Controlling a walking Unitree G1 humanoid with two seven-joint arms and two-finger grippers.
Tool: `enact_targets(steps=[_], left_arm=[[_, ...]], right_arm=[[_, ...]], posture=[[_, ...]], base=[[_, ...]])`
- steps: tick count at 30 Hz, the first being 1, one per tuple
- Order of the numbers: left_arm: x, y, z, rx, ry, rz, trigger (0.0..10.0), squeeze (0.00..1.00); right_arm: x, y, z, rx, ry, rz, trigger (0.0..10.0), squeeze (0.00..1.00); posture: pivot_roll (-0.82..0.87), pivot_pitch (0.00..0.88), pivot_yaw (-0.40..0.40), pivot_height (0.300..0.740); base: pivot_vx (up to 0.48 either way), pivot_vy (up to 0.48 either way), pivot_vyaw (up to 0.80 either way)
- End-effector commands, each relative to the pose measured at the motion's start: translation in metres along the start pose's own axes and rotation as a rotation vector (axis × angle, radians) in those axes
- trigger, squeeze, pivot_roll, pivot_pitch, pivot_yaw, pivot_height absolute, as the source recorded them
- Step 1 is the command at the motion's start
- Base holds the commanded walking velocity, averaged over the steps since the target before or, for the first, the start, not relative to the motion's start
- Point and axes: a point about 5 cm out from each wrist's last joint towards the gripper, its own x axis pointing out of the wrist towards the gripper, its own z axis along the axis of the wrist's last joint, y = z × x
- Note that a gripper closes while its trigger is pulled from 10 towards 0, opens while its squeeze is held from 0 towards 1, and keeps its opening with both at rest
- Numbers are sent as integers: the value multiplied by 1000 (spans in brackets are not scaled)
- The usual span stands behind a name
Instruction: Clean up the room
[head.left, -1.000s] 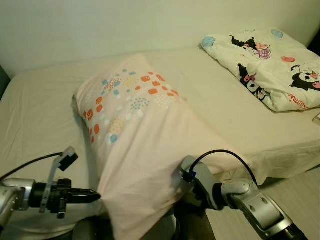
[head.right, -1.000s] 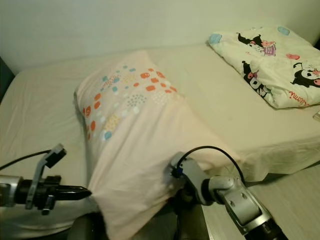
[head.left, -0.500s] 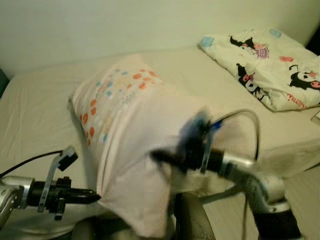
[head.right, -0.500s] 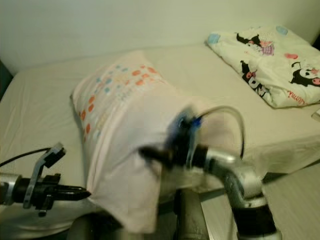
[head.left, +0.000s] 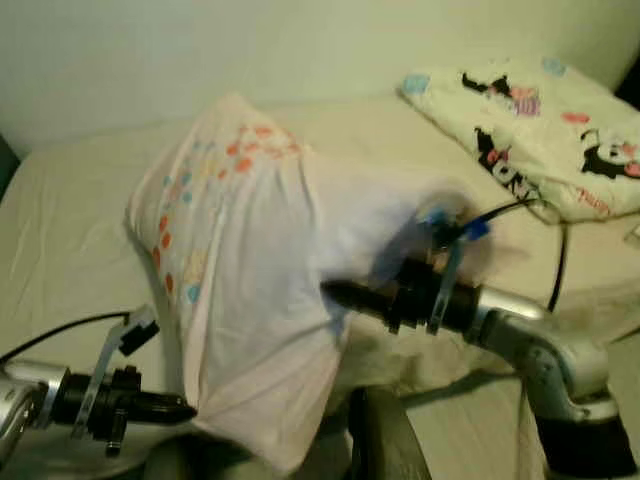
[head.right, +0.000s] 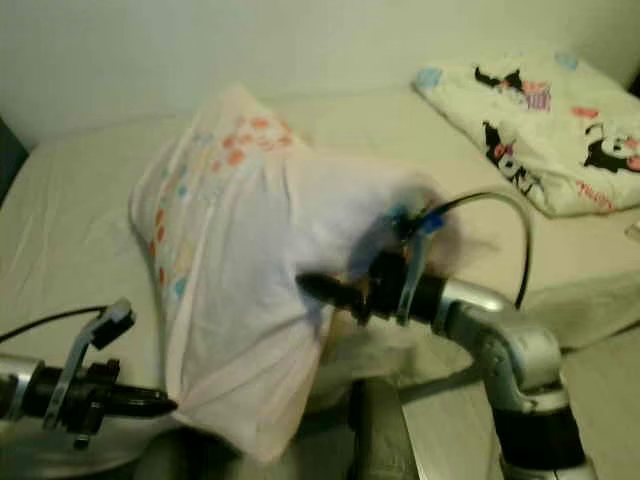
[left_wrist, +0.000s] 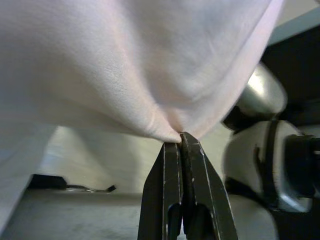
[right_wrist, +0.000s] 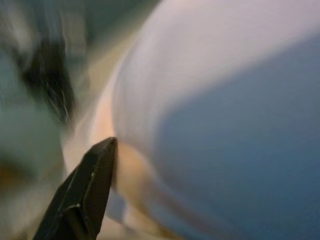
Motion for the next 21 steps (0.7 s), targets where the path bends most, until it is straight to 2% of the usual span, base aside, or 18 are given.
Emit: enact_targets(steps=[1, 2, 4, 5, 6, 8, 9, 11, 12, 14, 16, 17, 18, 19, 20, 21], left_arm=[[4, 0, -4, 0, 17, 0, 0, 0], [5, 2, -2, 18, 12, 12, 0, 0], [5, 3, 0, 31, 6, 26, 0, 0], [6, 6, 2, 47, -8, 50, 0, 0], [6, 6, 2, 47, -8, 50, 0, 0], [8, 8, 5, 66, -31, 70, 0, 0], [8, 8, 5, 66, -31, 70, 0, 0], [10, 8, 6, 72, -42, 61, 0, 0], [10, 8, 6, 72, -42, 61, 0, 0], [14, 6, 6, 74, -43, 48, 0, 0], [19, 5, 4, 79, -37, 37, 0, 0], [21, 5, 3, 82, -35, 36, 0, 0], [21, 5, 3, 82, -35, 36, 0, 0], [22, 5, 3, 83, -35, 36, 0, 0], [23, 5, 3, 87, -38, 35, 0, 0], [23, 5, 3, 87, -38, 35, 0, 0]], right_arm=[[9, 10, -4, -59, 53, 46, 10000, 0], [10, 17, -16, -101, 139, 87, 10000, 0], [10, 23, -20, -107, 160, 124, 10000, 0], [12, 34, -16, -75, 127, 186, 10000, 0], [12, 34, -16, -75, 127, 186, 10000, 0], [13, 47, -10, -32, 62, 264, 10000, 0], [13, 47, -10, -32, 62, 264, 10000, 0], [17, 51, 2, 32, -66, 278, 10000, 0], [17, 51, 2, 32, -66, 278, 10000, 0], [13, 51, 31, 134, -291, 321, 10000, 0], [7, 52, 47, 170, -407, 377, 10000, 0], [11, 52, 38, 113, -301, 352, 10000, 0], [11, 52, 38, 113, -301, 352, 10000, 0], [14, 52, 30, 65, -209, 331, 10000, 0], [19, 50, 9, -41, -13, 280, 10000, 0], [19, 50, 9, -41, -13, 280, 10000, 0]], posture=[[-89, 168, -45, 556], [-88, 169, -44, 556], [-88, 170, -44, 556], [-89, 171, -45, 556], [-89, 171, -45, 556], [-88, 172, -44, 556], [-88, 172, -44, 556], [-88, 172, -44, 556], [-88, 172, -44, 556], [-88, 171, -45, 556], [-88, 171, -45, 556], [-88, 171, -45, 556], [-88, 171, -45, 556], [-88, 171, -45, 556], [-88, 171, -45, 556], [-88, 171, -45, 556]], base=[[0, 0, 0], [0, 0, 0], [0, 0, 0], [0, 0, 0], [0, 0, 0], [0, 0, 0], [0, 0, 0], [0, 0, 0], [0, 0, 0], [0, 0, 0], [0, 0, 0], [0, 0, 0], [0, 0, 0], [0, 0, 0], [0, 0, 0], [0, 0, 0]])
